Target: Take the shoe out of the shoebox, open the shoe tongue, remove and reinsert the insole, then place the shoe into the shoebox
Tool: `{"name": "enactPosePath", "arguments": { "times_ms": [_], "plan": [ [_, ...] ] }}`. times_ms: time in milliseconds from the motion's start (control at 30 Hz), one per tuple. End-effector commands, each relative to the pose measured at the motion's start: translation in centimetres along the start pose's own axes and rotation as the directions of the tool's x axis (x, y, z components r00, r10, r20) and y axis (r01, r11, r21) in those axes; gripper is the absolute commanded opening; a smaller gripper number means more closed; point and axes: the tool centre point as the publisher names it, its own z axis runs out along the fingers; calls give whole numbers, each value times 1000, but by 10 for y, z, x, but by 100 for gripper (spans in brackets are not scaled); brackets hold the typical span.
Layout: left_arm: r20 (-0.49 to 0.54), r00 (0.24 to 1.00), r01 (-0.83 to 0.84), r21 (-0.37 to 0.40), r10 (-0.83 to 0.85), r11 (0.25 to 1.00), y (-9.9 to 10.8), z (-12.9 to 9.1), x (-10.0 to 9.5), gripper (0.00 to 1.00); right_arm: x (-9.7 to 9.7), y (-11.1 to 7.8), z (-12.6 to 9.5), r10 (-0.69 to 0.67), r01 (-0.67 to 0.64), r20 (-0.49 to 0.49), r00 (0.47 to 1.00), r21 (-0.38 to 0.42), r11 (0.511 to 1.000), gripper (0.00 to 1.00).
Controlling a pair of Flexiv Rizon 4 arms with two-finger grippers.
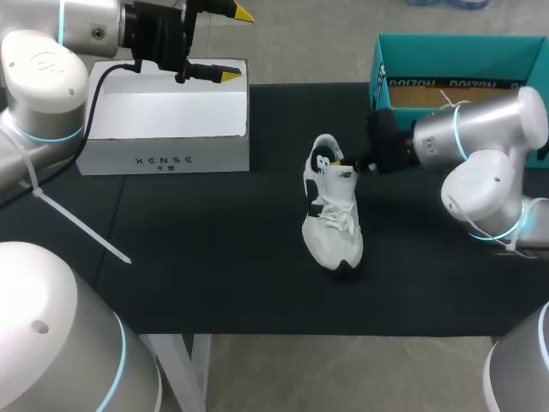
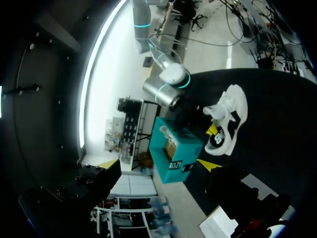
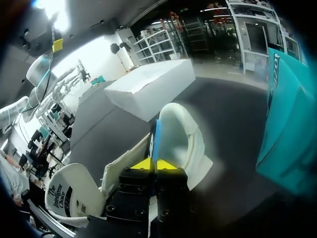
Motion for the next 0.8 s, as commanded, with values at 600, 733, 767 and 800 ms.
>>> {"name": "enactPosePath", "arguments": {
  "times_ms": [600, 733, 767, 800],
  "plan": [
    [-4, 1000, 0, 0, 0, 1000, 0, -1, 0, 100, -12, 32, -3, -51, 51, 24, 998, -25, 998, 0],
    [-4, 1000, 0, 0, 0, 1000, 0, -1, 0, 100, -10, 25, -2, -50, 50, 24, 998, -5, 999, 0],
    [-4, 1000, 0, 0, 0, 1000, 0, -1, 0, 100, -9, 22, -2, -50, 50, 25, 998, 7, 999, 0],
    [-4, 1000, 0, 0, 0, 1000, 0, -1, 0, 100, -8, 19, -2, -51, 51, 26, 998, 20, 999, 0]
  ]
}}
